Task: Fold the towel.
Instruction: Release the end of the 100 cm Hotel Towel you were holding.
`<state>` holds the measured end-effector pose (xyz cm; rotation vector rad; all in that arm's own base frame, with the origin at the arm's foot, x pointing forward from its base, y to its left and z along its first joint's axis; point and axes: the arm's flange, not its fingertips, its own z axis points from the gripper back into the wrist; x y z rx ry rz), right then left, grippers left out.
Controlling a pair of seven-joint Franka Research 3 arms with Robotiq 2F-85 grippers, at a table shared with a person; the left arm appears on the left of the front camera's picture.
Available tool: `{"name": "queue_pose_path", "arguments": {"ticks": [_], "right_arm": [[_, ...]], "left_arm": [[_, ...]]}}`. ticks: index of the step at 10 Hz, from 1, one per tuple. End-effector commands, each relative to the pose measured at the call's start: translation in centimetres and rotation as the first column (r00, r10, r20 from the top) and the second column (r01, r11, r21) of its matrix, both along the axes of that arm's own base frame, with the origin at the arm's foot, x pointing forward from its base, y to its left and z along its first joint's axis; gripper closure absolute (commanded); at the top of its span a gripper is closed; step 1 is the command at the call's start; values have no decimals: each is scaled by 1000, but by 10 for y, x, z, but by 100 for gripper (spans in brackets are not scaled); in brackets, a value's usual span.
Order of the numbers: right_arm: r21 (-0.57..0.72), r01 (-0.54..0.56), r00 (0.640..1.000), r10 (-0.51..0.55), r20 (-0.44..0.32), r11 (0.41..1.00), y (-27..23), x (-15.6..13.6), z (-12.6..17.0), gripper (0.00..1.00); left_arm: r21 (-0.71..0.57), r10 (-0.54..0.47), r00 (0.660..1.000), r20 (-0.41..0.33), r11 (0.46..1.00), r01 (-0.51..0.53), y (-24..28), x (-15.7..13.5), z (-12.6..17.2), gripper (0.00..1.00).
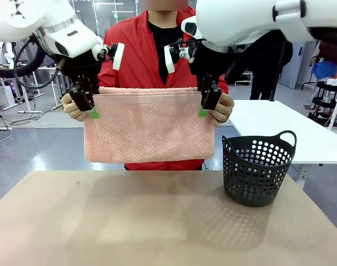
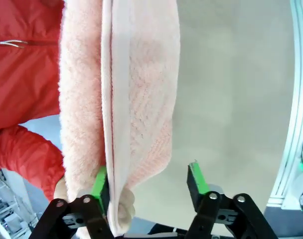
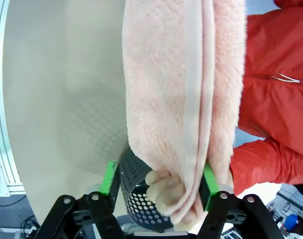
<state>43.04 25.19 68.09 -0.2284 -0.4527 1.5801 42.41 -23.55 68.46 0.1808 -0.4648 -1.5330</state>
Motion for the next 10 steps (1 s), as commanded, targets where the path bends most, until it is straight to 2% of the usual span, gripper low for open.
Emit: {"name": "queue_pose_path", "arguments": {"ticks": [1,2,4,6,8,9,10], "right_arm": [[45,73,997,-73,1,996,-17,-16,26,3],[95,108,994,-107,-14,990,-34,-26,42,0],[210,203,979,-198,-43,956,-77,-47,67,0],[305,316,948,-313,-61,899,-128,-59,73,0],[406,447,889,-445,-105,797,-186,-72,74,0],[447,485,868,-475,-144,751,-210,-76,72,0],[486,548,826,-531,-189,680,-234,-81,70,0]], "left_arm": [[-93,64,997,-38,993,-68,14,-21,26,0],[-150,102,993,-66,982,-111,31,-32,42,0],[-239,203,974,-103,945,-222,79,-52,65,0],[-344,281,947,-158,883,-320,134,-65,71,0],[-447,349,907,-236,790,-420,191,-74,66,0],[-481,378,893,-246,752,-451,213,-76,61,0],[-498,420,870,-260,713,-493,230,-77,56,0]]}}
